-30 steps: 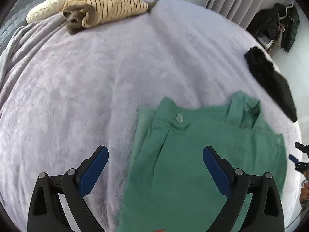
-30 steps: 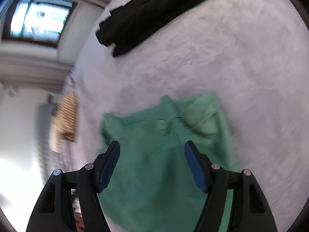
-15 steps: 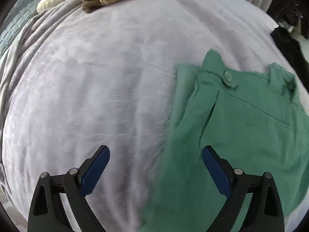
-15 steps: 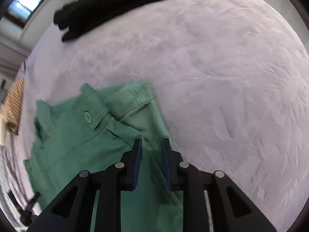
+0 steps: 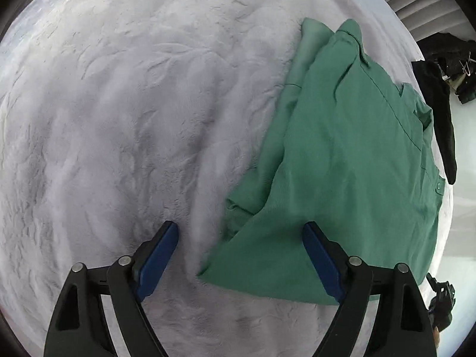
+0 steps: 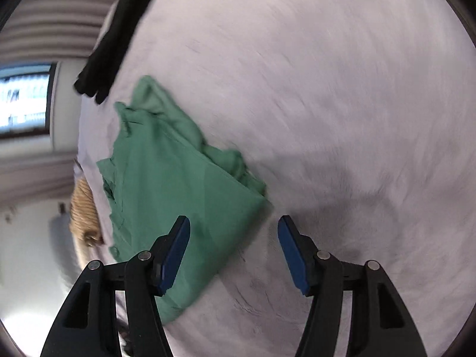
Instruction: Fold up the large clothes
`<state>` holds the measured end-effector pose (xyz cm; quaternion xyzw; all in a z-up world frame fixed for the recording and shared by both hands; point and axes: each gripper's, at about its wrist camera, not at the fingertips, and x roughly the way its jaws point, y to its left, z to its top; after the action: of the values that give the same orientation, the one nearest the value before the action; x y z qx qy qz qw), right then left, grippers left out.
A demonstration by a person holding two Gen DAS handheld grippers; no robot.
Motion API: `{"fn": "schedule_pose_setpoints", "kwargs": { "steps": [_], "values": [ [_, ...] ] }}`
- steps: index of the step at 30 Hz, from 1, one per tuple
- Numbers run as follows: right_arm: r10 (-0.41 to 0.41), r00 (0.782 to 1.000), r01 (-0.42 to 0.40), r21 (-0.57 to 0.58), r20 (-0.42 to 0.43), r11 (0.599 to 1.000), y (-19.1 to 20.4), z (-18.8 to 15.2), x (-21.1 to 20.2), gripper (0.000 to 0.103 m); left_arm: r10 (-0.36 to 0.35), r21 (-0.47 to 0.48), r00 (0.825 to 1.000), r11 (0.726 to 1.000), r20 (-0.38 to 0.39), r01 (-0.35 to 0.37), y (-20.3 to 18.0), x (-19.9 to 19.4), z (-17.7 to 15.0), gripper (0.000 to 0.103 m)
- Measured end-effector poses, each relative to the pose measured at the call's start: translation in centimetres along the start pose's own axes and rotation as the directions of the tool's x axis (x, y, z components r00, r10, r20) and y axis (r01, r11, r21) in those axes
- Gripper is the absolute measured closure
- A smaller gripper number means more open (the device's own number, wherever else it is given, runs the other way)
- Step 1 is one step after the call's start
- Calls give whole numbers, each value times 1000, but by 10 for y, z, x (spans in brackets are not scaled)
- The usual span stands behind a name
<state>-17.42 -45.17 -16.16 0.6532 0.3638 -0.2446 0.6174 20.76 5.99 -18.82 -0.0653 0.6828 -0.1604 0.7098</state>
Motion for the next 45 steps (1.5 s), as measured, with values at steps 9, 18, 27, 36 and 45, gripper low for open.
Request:
{"fn": "schedule_pose_setpoints", "kwargs": {
  "steps": [9,18,27,36,45],
  "values": [
    [-152,987,157,-178,42,971,35,4,-7,100,72,118,997,990,35,-75,-19,-8,-2,80],
    [-141,990,142,-21,20,990,-9,6,-10,95,208,151,973,964,98,-221,-21,-20,-7,76],
    [-151,976,184,-227,158,956,51,-3,-41,92,168,207,969,957,179,-204,-45,-48,-4,76],
    [-254,954,299,-474,157,828,114,16,53,92,264,185,942,935,208,-303,-87,20,37,76],
    [-282,945,328,-463,168,823,89,32,50,103,235,201,952,940,198,-274,-73,15,34,76]
  ]
}}
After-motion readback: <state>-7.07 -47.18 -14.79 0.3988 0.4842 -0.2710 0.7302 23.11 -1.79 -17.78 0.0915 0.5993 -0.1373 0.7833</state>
